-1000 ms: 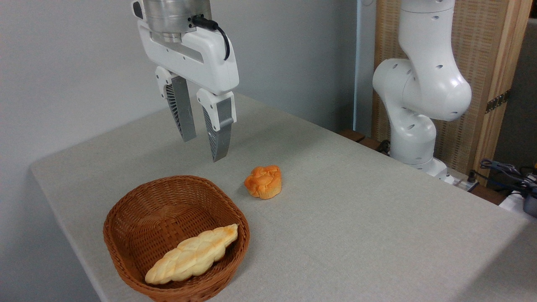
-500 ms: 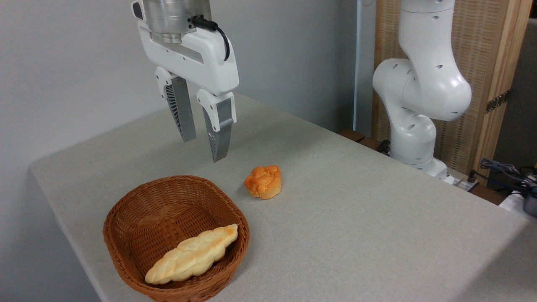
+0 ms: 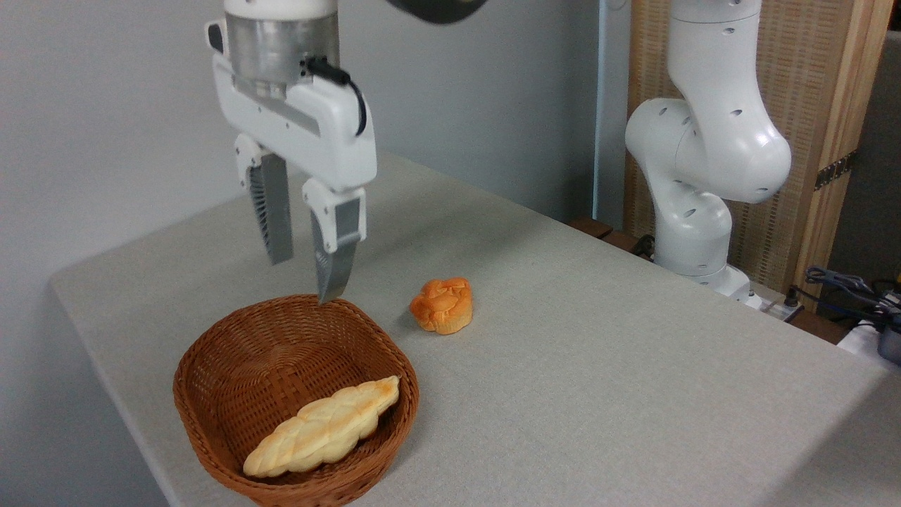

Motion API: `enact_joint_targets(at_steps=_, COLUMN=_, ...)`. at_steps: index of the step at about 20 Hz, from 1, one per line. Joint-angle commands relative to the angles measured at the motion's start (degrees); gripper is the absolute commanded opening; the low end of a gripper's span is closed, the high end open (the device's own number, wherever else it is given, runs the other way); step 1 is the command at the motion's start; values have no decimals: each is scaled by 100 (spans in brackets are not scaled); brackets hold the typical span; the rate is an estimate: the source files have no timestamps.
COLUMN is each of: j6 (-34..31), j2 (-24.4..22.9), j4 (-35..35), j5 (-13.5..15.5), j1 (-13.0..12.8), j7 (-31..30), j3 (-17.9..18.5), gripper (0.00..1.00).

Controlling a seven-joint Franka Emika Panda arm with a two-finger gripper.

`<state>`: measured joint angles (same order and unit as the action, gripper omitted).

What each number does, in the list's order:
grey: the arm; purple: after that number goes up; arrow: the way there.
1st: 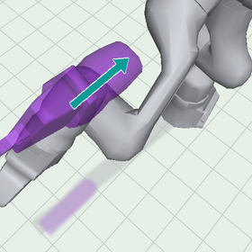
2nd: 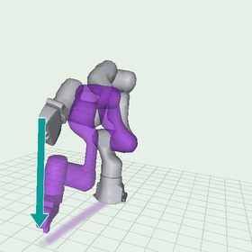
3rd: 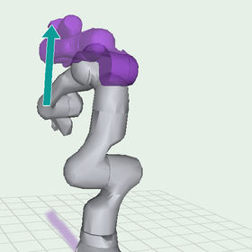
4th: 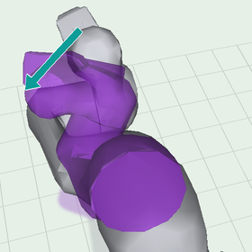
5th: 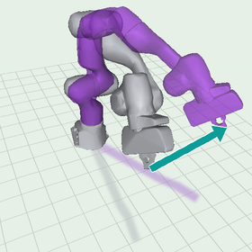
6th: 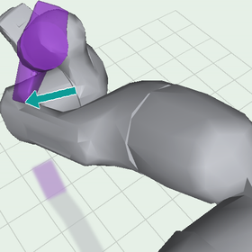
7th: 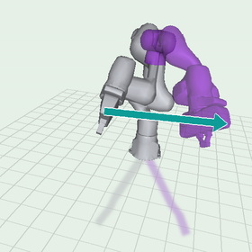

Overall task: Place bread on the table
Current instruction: 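Lower the open gripper into the basket onto the braided bread roll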

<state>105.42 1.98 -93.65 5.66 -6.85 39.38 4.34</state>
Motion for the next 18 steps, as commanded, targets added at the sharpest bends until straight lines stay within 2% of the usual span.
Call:
enact_joint_targets(at_steps=1, j6=847, j2=-23, j4=-460, j5=40, j1=-53, j7=17, j3=32, gripper=100)
enact_joint_targets(at_steps=5, j6=1603, j2=30, j4=-1092, j5=-302, j1=-62, j7=79, j3=-12, gripper=100)
enact_joint_targets(at_steps=14, j6=1631, j2=610, j4=-1252, j5=-347, j1=-53, j7=88, j3=-3, gripper=100)
enact_joint_targets(at_steps=18, j6=1631, j2=645, j4=-1270, j5=-645, j1=-62, j7=316, j3=-12, gripper=100)
